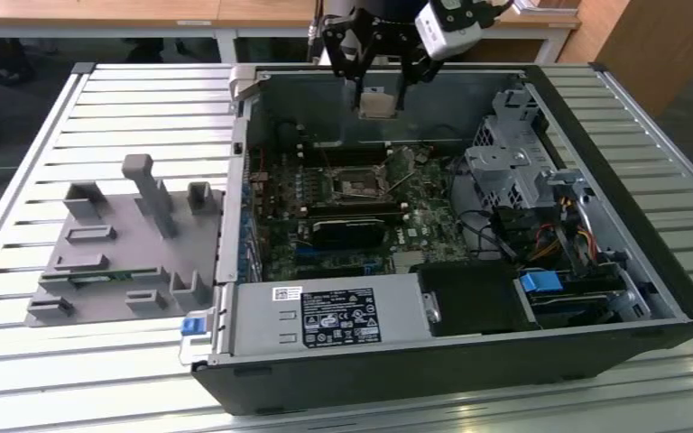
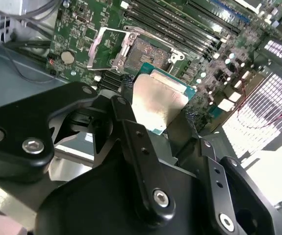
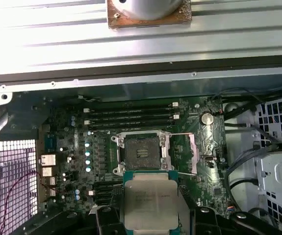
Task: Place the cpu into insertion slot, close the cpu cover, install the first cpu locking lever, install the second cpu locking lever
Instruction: 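Place the cpu into insertion slot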
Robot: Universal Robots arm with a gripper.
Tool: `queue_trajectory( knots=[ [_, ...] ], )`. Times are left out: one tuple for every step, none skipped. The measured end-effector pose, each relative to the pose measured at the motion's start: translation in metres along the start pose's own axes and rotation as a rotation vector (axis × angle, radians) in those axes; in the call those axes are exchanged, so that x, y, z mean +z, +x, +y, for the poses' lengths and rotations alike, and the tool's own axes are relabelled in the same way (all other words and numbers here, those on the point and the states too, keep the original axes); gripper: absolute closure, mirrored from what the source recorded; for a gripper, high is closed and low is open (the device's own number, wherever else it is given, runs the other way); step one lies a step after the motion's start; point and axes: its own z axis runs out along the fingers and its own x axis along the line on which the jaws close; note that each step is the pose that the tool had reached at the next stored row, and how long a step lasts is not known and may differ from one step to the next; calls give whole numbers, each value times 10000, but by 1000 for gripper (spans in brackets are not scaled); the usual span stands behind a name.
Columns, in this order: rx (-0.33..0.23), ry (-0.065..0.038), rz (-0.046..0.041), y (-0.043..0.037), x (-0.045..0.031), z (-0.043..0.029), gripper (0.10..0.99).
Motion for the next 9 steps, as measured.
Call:
queue_trajectory(
  knots=[
    [179,-3,-16,0,0,0,557],
    [353,-6,-32,0,1,0,557],
    [547,-10,-49,0,2,0,557],
    [876,-17,-79,0,3,0,557],
    [1065,-20,-96,0,3,0,557],
    [1243,-24,-112,0,4,0,557],
    [1418,-27,-127,0,4,-1,557],
    [1595,-30,-144,0,5,-1,557],
    [1782,-33,-160,0,6,-1,557]
  ],
)
